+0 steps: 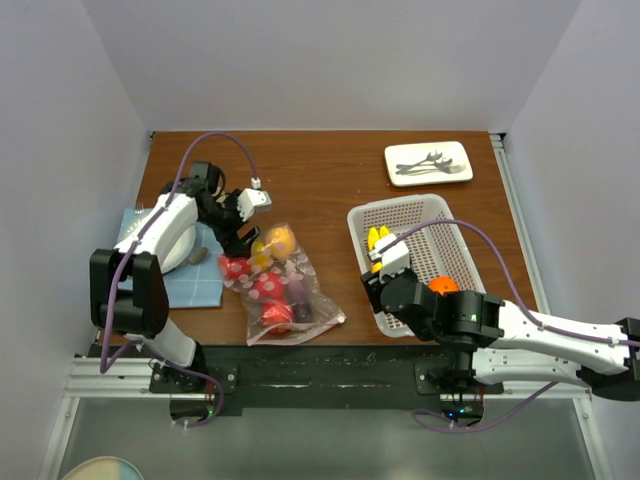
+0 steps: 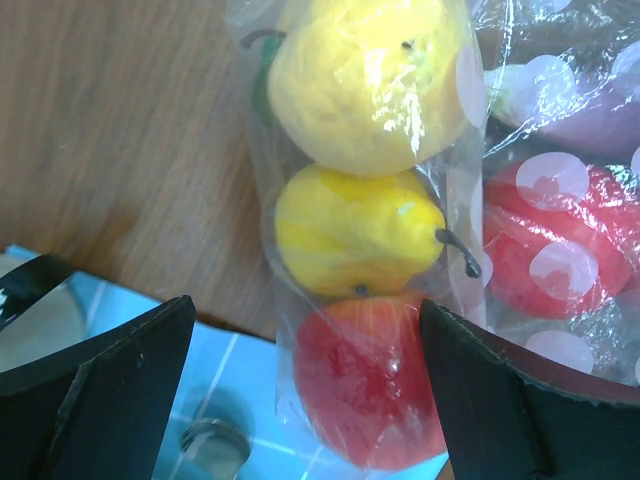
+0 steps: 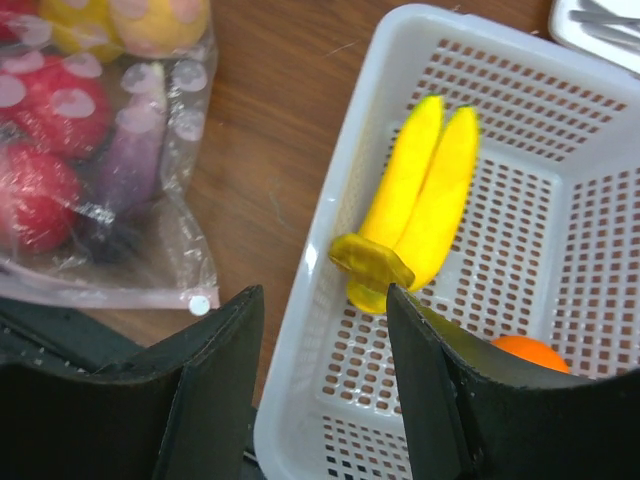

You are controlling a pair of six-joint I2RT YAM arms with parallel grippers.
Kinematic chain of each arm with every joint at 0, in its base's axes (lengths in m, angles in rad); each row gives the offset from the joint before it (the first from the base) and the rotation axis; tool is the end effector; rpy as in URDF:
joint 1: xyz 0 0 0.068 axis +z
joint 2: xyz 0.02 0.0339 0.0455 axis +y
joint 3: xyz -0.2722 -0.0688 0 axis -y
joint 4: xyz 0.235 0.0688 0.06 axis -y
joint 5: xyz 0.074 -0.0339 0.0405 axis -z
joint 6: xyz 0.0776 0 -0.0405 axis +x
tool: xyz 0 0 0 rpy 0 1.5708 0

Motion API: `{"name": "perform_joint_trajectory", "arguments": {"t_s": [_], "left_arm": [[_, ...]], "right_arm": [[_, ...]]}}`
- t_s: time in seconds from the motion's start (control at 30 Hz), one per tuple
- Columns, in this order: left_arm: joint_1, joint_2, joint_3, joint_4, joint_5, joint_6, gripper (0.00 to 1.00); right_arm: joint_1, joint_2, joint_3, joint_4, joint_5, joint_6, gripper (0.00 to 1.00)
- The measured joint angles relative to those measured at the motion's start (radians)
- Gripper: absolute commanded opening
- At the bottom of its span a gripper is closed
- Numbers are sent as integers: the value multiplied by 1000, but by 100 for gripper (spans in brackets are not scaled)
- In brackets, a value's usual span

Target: Open the zip-top bag and remove the fake food

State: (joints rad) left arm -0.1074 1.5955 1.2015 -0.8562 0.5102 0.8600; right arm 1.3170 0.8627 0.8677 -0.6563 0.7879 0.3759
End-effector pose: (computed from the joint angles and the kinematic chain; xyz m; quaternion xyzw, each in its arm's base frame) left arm 0.3056 -0.0711 0.2163 0.4799 0.8269 -0.1749 0.2352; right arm 0.0985 0.1605 0.3034 -0.2234 0.8148 0.0789 0.5291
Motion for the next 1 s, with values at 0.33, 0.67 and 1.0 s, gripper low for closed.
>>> {"name": "perform_joint_trajectory", "arguments": {"t_s": [0.33,0.67,1.0], "left_arm": [[0,93,0,-34,105,0,46],[-8,158,122,-126,123,22,0],[-116,118,209,-182,127,-51,0]], "right_arm": [[28,-84,-79,72,-304,-30,43],[120,135,-176,267,-416,-18,35],[123,267,-210,523,-449,-25,35]]}}
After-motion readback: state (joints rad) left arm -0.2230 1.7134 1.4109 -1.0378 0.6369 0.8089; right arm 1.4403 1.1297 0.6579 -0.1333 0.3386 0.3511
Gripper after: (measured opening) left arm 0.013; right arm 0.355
